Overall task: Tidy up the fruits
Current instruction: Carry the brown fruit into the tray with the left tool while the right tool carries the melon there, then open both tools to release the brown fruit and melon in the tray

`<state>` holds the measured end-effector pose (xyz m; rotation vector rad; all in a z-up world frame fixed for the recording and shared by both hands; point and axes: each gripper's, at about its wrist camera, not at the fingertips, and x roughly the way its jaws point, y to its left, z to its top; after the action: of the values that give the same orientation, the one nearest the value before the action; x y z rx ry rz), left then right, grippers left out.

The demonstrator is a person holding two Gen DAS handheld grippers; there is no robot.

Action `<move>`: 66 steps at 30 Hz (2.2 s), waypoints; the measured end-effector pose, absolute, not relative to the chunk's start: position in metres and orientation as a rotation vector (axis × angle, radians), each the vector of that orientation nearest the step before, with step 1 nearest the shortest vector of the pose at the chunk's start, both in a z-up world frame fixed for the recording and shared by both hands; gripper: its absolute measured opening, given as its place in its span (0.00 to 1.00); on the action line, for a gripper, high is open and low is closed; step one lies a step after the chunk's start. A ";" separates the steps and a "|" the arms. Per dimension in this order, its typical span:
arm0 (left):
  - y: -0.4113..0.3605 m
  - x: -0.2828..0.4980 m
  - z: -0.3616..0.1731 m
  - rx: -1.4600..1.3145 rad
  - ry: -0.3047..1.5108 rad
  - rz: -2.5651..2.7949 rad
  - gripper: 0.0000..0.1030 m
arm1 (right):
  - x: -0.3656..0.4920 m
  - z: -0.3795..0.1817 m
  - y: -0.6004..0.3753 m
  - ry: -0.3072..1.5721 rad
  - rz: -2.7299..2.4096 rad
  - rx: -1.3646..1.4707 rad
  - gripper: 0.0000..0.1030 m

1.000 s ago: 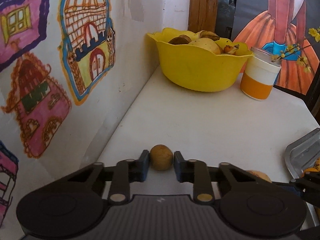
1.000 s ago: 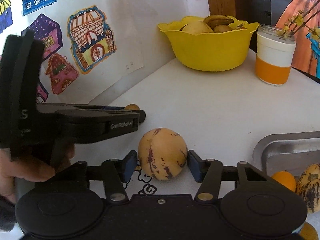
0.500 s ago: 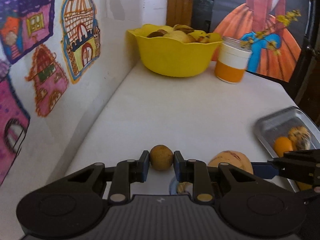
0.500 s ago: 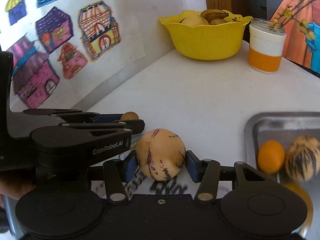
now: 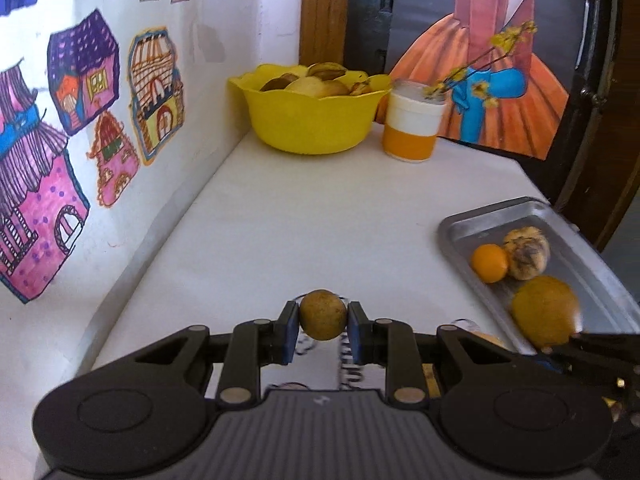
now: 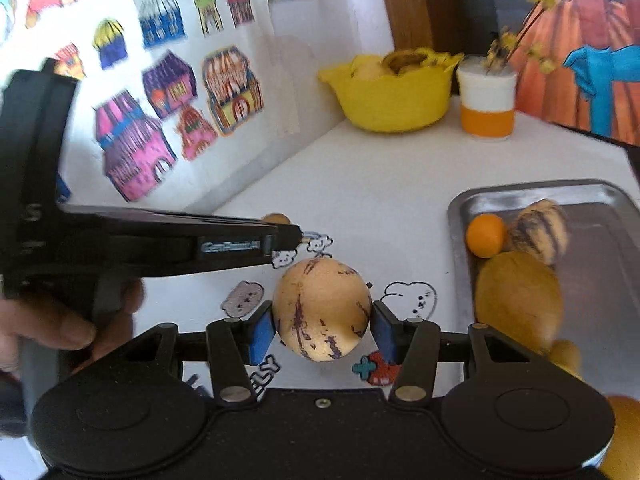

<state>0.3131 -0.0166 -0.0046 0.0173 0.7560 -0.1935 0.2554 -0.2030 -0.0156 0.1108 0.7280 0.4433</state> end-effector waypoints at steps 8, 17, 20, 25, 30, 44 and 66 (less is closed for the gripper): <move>-0.050 0.299 0.018 0.003 0.718 -0.243 0.27 | 0.217 0.017 -0.248 0.598 0.350 0.143 0.52; -0.117 0.300 0.032 -0.008 0.695 -0.341 0.27 | 0.205 0.025 -0.317 0.525 0.136 0.121 0.52; -0.139 0.302 0.034 -0.007 0.694 -0.370 0.27 | 0.206 0.018 -0.338 0.523 0.068 0.121 0.52; -0.171 0.308 0.031 -0.012 0.723 -0.401 0.27 | 0.216 -0.003 -0.367 0.554 -0.010 0.126 0.52; -0.197 0.316 0.027 0.016 0.752 -0.425 0.27 | 0.225 -0.017 -0.382 0.584 -0.024 0.151 0.52; -0.229 0.331 0.000 0.083 0.834 -0.421 0.27 | 0.247 -0.033 -0.381 0.645 -0.006 0.146 0.52; -0.227 0.338 -0.011 0.088 0.887 -0.404 0.27 | 0.258 -0.046 -0.376 0.685 0.001 0.134 0.52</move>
<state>0.3384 -0.2271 -0.0112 0.0885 0.8874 -0.4040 0.2575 -0.3764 -0.0456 0.1338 0.6848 0.0007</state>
